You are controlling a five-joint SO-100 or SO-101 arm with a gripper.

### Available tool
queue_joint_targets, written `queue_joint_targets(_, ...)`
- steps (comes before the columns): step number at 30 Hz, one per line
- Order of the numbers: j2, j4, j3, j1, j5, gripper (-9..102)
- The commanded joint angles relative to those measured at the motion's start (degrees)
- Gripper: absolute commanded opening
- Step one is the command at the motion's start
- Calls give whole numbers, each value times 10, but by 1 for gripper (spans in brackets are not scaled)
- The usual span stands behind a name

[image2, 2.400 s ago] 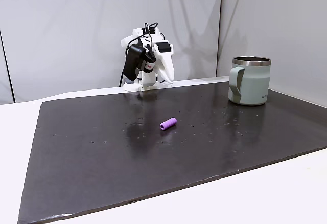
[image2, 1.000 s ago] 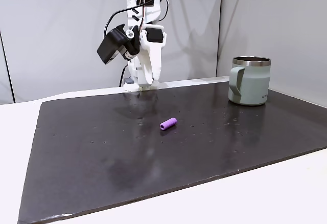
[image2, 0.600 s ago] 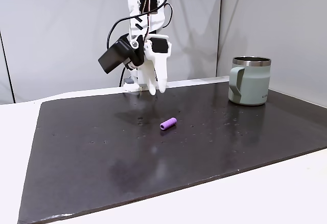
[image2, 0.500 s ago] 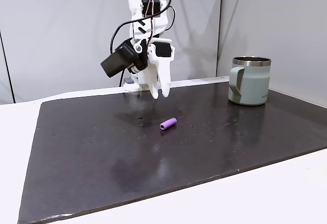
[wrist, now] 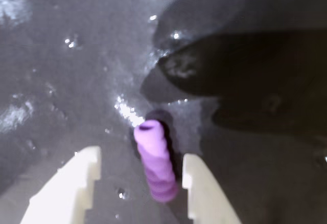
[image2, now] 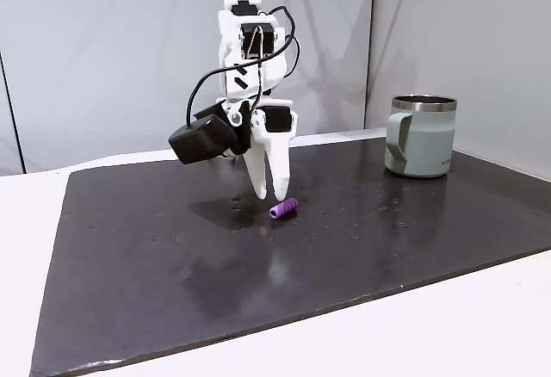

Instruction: Grasp a pengrip and put it in the cup.

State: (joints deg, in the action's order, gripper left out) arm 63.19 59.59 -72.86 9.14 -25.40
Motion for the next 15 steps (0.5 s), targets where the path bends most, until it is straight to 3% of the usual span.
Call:
queue_joint_targets(1,-17,9,60,-11,-11,21)
queue_joint_targets(15,-79,61,95,-49,-24,20)
